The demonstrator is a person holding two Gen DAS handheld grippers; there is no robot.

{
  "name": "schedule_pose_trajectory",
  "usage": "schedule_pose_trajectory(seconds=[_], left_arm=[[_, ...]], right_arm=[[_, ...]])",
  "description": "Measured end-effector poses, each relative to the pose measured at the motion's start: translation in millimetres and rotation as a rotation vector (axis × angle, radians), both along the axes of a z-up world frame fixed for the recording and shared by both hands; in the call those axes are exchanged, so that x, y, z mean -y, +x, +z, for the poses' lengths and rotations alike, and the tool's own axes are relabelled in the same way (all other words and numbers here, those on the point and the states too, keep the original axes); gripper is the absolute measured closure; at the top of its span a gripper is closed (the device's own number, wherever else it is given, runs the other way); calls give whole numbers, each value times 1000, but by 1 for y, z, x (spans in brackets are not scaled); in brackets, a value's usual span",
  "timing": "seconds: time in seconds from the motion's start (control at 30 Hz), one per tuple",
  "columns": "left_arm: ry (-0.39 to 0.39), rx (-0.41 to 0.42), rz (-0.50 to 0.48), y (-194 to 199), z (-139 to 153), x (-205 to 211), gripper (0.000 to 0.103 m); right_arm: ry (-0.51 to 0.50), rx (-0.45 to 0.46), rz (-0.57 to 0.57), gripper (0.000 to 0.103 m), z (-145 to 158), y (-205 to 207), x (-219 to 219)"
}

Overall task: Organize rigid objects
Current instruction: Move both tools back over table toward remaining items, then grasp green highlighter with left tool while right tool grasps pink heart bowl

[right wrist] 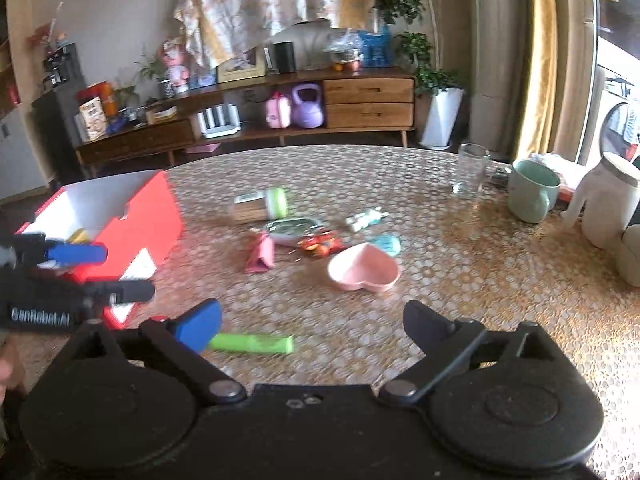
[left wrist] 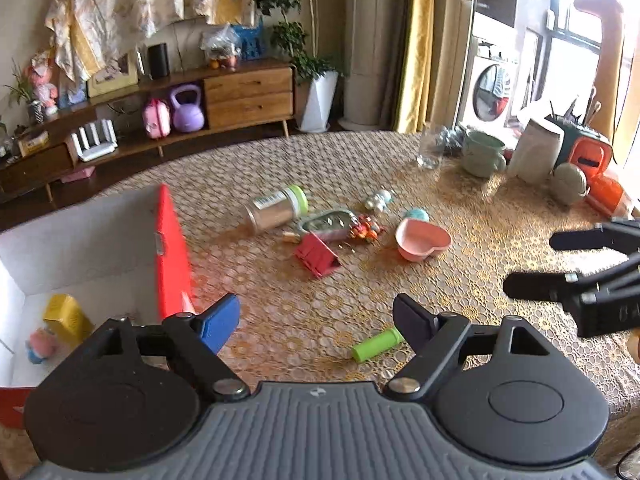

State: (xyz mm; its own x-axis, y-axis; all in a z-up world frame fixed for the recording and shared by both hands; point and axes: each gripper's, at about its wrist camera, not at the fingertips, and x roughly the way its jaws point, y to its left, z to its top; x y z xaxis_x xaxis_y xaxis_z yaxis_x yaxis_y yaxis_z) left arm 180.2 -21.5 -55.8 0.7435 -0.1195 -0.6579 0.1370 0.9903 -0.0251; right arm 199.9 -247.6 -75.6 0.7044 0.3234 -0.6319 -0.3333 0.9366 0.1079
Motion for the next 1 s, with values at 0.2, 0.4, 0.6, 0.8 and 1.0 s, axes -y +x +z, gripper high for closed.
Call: schedule_pose_trajectory(seconds=[0.2, 0.4, 0.6, 0.8, 1.0], left_arm=[[-15, -21, -46, 15, -26, 14, 19], [54, -23, -129, 27, -51, 36, 19], [64, -50, -199, 40, -75, 50, 19], [51, -83, -209, 52, -90, 49, 19], [74, -87, -246, 53, -100, 52, 20]], right_arm=[[10, -7, -33, 4, -20, 34, 7], [-5, -23, -42, 4, -41, 64, 6], [-34, -50, -37, 4, -60, 87, -2], [-57, -81, -29, 13, -75, 109, -9], [-62, -104, -39, 14, -88, 119, -14]])
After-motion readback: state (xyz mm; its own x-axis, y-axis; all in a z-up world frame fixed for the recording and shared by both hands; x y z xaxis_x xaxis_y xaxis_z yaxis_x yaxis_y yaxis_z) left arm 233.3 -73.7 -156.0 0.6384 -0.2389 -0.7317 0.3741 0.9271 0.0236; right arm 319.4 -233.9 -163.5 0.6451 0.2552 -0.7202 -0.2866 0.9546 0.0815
